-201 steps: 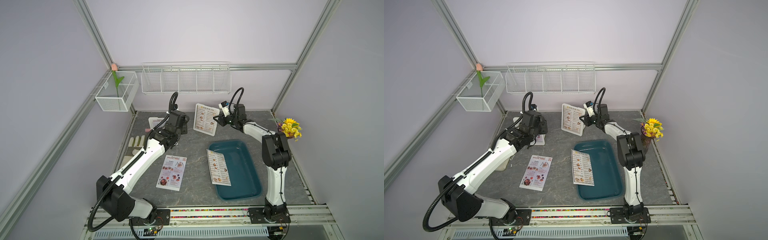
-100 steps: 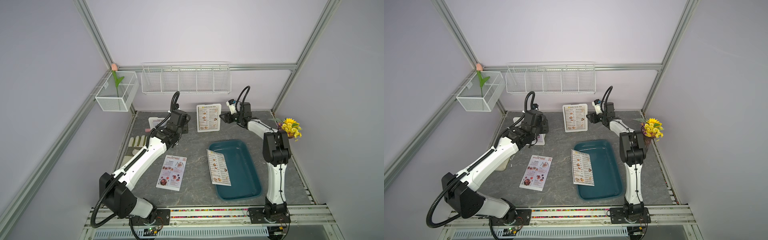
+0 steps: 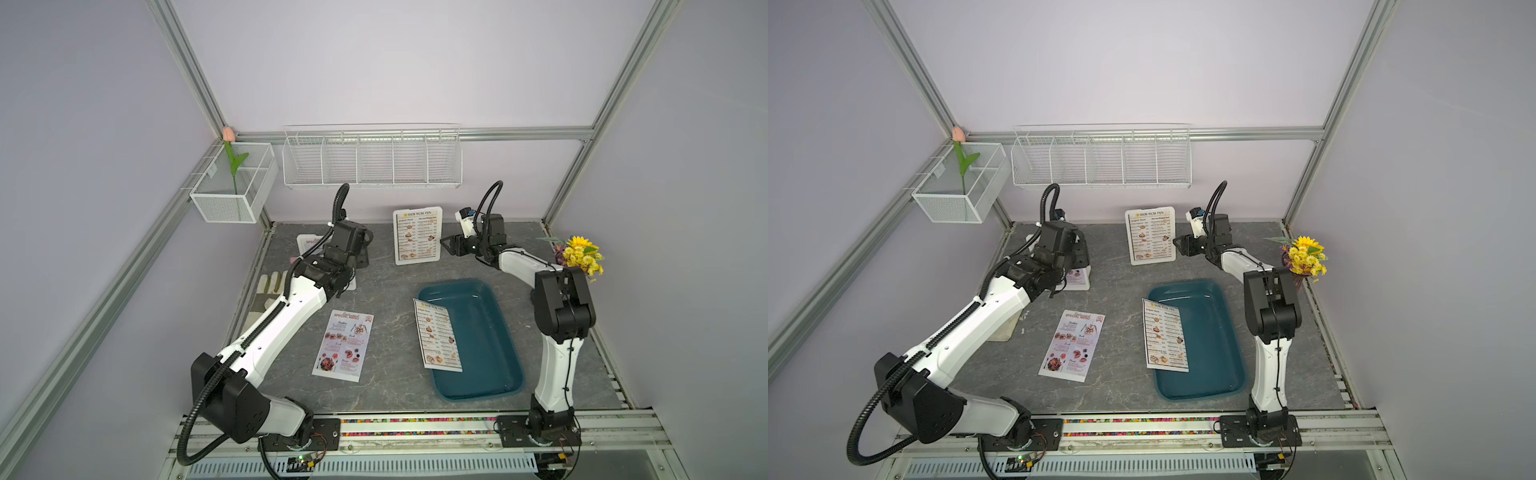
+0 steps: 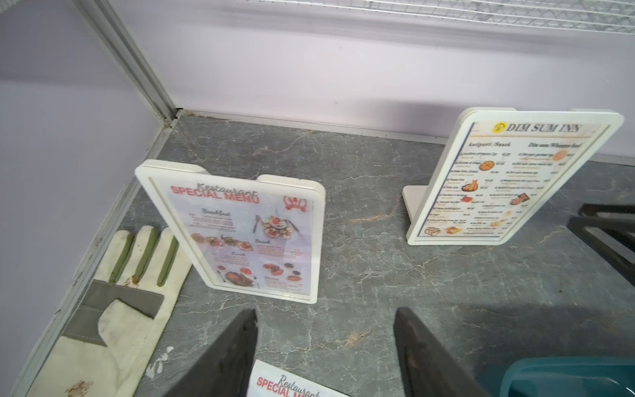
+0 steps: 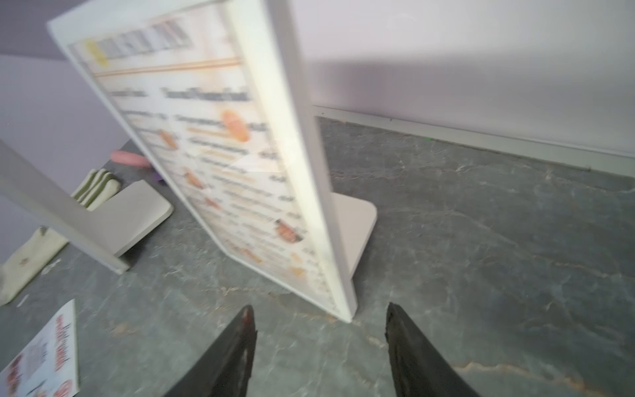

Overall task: Replace the menus in the menu holders
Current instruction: Move the menu holder to the center of the board.

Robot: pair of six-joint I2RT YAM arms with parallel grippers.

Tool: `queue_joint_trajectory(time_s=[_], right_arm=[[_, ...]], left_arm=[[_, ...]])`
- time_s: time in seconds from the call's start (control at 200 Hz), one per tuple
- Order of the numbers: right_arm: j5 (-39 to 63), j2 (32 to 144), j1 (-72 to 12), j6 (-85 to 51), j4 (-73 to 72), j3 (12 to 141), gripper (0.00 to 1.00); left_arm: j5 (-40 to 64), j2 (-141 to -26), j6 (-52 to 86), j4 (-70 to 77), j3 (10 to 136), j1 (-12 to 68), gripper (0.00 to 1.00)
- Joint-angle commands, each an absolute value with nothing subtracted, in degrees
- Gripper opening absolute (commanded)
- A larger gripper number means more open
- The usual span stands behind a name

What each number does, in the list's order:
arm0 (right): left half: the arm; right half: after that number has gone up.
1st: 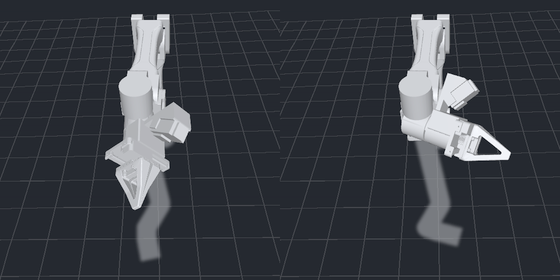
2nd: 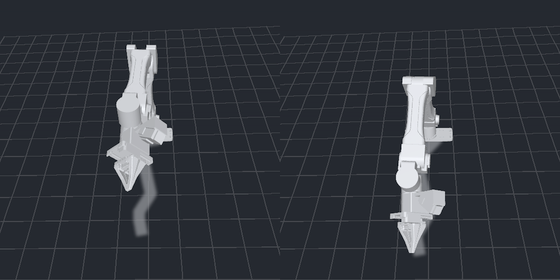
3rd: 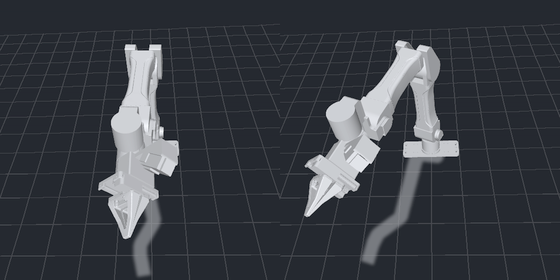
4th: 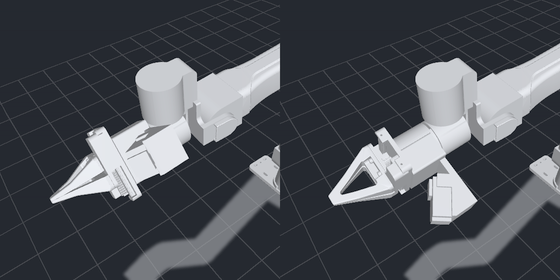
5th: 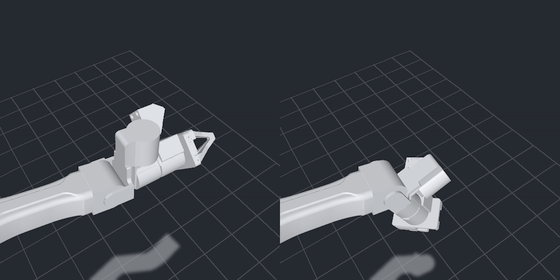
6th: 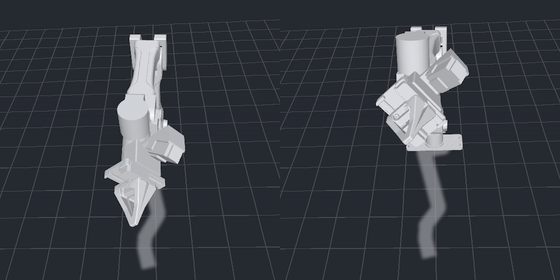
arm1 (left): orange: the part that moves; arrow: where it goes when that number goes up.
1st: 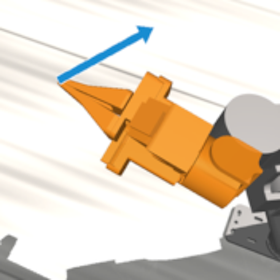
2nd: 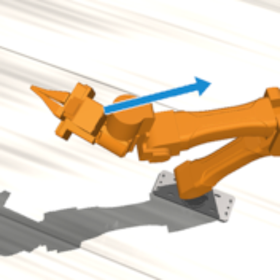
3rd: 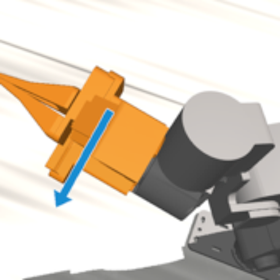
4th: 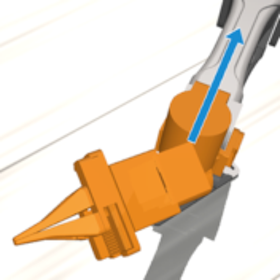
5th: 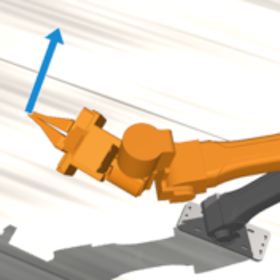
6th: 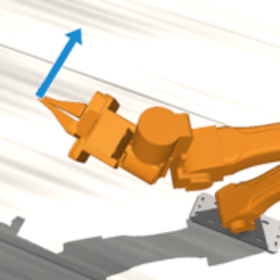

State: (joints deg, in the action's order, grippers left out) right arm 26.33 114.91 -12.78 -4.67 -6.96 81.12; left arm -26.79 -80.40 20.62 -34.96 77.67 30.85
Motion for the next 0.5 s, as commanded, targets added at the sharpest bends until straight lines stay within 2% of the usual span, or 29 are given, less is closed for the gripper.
queue_joint_trajectory(time_s=[0.0, 0.2, 0.34, 0.495], right_arm=[[27.24, 105.50, -17.39, -4.83, -11.78, 76.43, 0.65], [28.20, 103.87, -29.77, -5.92, -14.01, 73.81, 0.69], [23.92, 110.42, -37.57, -7.13, -15.29, 80.28, 0.69], [19.97, 119.61, -41.76, -8.33, -15.82, 88.99, 0.70]], left_arm=[[-28.05, -77.25, 22.16, -36.56, 76.02, 29.13, 0.69], [-25.01, -75.47, 23.34, -36.09, 71.88, 20.68, 0.70], [-20.81, -75.99, 27.27, -34.10, 68.35, 12.93, 0.70], [-19.83, -75.81, 29.00, -33.65, 66.43, 10.90, 0.70]])
